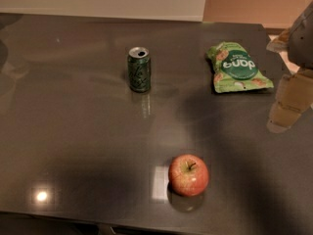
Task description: Move apple near green can
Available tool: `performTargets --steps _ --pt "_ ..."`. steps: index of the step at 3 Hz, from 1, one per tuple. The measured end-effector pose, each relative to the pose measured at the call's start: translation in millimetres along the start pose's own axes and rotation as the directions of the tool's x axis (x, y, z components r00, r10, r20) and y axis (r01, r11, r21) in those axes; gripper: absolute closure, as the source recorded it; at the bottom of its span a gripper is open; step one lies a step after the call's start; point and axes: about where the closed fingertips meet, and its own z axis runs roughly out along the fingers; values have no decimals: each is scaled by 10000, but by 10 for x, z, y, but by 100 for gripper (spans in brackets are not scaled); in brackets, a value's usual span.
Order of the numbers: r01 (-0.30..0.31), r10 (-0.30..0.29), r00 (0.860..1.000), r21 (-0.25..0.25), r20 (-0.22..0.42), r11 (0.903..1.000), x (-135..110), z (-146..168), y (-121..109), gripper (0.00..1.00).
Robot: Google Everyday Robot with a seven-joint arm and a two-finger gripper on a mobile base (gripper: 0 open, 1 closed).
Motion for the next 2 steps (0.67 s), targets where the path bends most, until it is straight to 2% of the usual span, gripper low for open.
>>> performTargets --steps 2 --pt "231 -231 9997 -67 76 9997 -51 8 49 0"
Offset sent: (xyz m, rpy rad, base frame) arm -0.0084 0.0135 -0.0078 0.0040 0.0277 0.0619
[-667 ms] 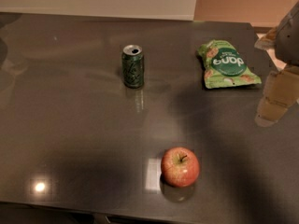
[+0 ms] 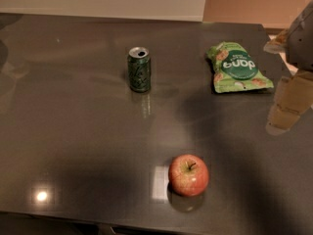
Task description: Move apple near green can
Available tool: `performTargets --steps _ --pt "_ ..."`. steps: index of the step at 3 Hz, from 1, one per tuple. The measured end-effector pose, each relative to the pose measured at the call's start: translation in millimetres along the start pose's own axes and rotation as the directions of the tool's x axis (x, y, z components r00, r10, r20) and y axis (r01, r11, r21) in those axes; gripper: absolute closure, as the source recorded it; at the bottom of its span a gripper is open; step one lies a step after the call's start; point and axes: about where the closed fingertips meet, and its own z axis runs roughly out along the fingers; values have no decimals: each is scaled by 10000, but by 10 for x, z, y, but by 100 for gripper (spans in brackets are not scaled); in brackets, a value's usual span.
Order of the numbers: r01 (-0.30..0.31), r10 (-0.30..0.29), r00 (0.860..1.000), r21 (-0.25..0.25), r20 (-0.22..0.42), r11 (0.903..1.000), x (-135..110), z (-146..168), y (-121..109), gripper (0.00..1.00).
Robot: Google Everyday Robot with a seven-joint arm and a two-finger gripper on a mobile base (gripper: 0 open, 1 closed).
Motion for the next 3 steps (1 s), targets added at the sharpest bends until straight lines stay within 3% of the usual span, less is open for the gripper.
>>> performTargets --steps 1,2,3 --pt "454 -432 9978 -437 496 9980 -99 96 134 0" --pt "1264 -1132 9857 -1030 1249 9866 -286 243 388 0" --pt "2125 -1783 9633 -1642 2006 9633 -480 419 710 0"
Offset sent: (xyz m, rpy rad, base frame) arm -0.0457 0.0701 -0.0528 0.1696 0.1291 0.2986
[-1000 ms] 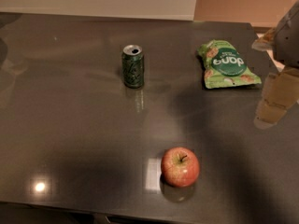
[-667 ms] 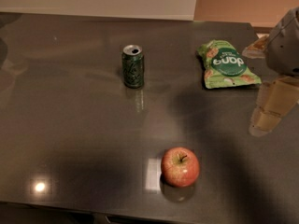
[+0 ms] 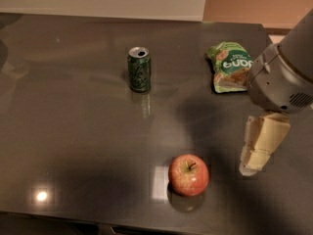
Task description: Move apple near green can
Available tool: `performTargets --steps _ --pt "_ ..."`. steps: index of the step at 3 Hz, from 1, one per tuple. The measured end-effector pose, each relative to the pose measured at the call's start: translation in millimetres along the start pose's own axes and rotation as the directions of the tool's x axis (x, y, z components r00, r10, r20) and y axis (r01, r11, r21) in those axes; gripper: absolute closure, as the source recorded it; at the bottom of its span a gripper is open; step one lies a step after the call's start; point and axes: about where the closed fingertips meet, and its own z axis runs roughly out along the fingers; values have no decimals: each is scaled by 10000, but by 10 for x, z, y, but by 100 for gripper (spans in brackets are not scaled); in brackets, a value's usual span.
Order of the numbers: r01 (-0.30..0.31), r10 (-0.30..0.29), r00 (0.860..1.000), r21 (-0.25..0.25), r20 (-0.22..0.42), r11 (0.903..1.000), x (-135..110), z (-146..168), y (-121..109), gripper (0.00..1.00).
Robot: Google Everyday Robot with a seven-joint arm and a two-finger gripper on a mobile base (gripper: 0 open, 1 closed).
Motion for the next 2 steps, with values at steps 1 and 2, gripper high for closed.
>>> performTargets --steps 1,2 --pt "590 -563 9971 -542 503 9968 -144 240 226 0" --pt "963 -882 9921 -905 897 9912 -227 477 403 0"
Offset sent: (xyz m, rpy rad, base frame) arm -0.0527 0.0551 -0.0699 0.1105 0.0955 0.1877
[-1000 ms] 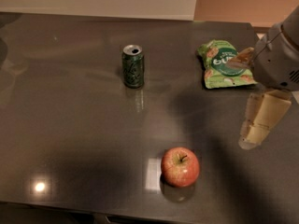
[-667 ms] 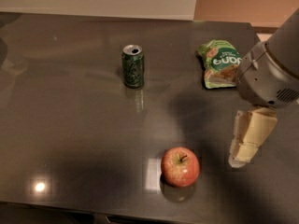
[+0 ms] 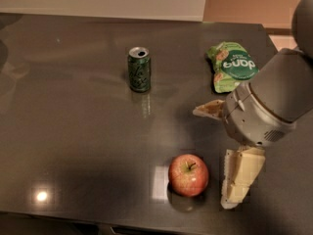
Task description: Move apple near green can
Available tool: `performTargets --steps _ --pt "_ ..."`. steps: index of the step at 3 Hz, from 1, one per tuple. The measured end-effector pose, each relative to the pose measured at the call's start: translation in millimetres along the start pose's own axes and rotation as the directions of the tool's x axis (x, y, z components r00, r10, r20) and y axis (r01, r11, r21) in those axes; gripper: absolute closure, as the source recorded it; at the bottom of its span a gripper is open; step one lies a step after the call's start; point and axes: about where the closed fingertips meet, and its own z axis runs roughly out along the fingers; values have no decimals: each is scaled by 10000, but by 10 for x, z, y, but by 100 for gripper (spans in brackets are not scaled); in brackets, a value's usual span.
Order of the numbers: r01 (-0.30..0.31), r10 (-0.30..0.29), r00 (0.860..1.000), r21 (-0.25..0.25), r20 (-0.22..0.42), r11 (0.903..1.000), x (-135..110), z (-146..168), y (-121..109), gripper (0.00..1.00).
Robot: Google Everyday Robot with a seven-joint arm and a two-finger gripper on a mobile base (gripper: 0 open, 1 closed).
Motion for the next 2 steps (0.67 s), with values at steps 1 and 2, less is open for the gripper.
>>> performTargets --steps 1,2 --pt "151 -149 9995 -70 292 9999 -30 212 88 0" --pt "212 -207 9988 -111 447 9997 -40 387 143 0"
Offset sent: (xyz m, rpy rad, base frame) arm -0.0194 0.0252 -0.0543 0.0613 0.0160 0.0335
